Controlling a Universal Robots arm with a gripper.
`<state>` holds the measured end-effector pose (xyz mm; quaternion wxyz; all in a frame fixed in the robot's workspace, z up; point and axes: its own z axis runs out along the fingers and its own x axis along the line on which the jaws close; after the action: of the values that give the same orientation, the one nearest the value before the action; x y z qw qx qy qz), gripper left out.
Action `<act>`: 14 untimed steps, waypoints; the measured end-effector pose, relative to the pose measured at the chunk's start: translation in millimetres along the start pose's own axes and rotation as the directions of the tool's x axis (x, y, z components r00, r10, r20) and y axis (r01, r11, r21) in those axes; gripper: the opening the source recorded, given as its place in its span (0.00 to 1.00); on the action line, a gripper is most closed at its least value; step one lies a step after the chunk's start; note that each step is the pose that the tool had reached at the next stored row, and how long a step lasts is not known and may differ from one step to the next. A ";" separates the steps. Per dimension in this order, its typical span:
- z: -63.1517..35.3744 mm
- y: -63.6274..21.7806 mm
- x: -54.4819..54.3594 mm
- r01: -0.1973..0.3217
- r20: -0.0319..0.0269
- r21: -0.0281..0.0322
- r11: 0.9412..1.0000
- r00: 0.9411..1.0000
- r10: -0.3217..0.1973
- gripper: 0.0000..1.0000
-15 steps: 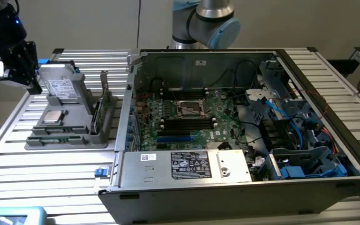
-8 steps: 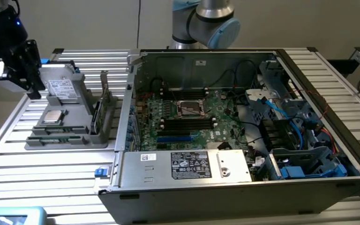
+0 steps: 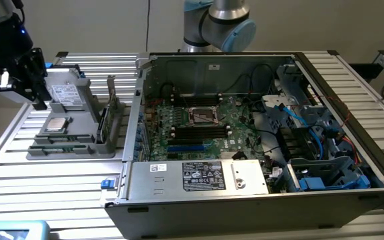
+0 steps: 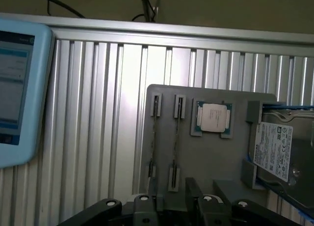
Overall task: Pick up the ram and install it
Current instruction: 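Pick up the ram and move it above insertion slot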
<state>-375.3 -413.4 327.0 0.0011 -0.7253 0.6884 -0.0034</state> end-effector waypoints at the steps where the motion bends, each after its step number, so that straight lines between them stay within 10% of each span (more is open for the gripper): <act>1: 1.8 0.0 0.0 0.000 0.000 0.000 1.000 1.000 0.000 0.36; 14: 22.2 0.3 2.4 -0.009 -0.009 0.003 1.000 1.000 0.009 0.36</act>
<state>-375.3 -415.8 304.8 -0.0009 -0.7221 0.6918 -0.0077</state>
